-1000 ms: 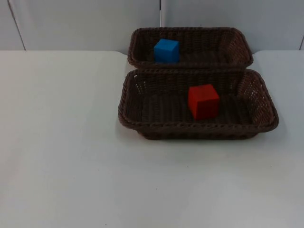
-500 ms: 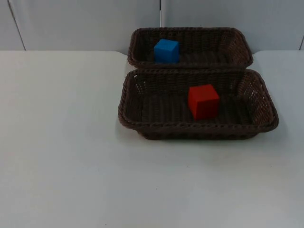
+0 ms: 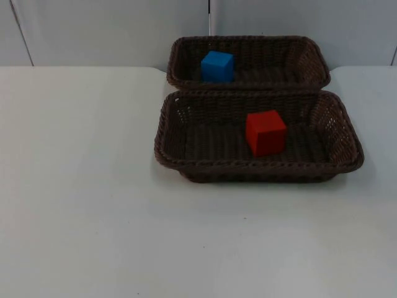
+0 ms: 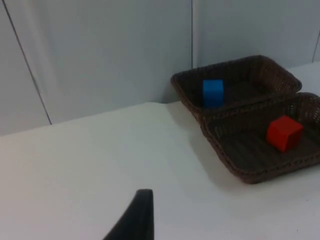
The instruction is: Pick up one cube with the left hand and place it into the upper basket. Pick up one cube with the right hand and place it into the lower basket.
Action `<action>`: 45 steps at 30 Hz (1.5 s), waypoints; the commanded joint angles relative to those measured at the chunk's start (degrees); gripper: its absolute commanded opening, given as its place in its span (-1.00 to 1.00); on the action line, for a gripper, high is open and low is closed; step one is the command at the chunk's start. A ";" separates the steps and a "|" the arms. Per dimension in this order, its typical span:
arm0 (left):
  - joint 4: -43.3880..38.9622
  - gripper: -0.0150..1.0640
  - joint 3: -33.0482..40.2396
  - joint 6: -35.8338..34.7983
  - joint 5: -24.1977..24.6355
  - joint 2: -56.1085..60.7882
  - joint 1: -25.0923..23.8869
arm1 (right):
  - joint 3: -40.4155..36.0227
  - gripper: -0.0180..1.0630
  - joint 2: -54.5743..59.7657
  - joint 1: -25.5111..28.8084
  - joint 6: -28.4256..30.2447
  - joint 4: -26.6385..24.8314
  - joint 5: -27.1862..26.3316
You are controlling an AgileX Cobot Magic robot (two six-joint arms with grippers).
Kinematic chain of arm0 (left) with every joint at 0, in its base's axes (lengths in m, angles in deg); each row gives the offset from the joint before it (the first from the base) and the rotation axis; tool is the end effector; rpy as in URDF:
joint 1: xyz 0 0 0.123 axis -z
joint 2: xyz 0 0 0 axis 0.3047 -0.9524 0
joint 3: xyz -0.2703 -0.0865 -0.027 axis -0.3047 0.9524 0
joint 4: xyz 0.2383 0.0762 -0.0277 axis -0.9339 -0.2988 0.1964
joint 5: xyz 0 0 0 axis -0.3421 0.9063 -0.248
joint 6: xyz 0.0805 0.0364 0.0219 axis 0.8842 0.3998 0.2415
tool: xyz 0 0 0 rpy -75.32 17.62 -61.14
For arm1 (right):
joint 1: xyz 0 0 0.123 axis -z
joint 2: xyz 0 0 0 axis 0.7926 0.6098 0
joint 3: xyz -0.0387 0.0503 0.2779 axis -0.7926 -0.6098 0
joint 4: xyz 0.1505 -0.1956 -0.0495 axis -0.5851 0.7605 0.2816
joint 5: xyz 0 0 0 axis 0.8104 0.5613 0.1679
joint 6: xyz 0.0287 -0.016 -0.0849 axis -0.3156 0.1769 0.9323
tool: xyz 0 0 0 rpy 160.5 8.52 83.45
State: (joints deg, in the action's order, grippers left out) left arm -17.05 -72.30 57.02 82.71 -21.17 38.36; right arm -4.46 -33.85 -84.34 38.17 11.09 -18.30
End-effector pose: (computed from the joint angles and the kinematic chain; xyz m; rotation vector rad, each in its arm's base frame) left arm -0.0071 0.0060 0.3514 0.3317 1.8382 -0.2006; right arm 0.0985 0.0603 0.3606 -0.5541 1.9112 0.3425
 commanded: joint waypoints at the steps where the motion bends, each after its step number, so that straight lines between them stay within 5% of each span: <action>1: 0.37 0.91 0.25 0.00 0.74 1.53 0.00 | -2.28 0.39 -4.03 -0.12 0.45 0.33 -0.04; 17: 3.36 0.91 0.95 0.00 6.03 7.95 0.00 | -7.94 0.39 -25.05 -0.12 0.87 0.33 8.09; 27: 3.56 0.91 13.52 1.23 5.21 7.95 0.00 | -7.94 0.39 -34.70 -0.12 1.12 0.33 16.19; 37: 3.49 0.91 14.01 1.23 4.70 7.95 0.00 | -8.17 0.39 -35.51 -0.12 3.79 -0.04 22.34; 45: 3.26 0.91 14.48 1.23 4.98 7.95 0.00 | -8.17 0.39 -35.51 -0.12 4.59 -0.28 22.34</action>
State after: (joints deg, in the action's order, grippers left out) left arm -13.59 -58.15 58.03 87.62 -13.39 38.36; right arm -12.53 -69.23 -84.34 42.17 11.07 4.15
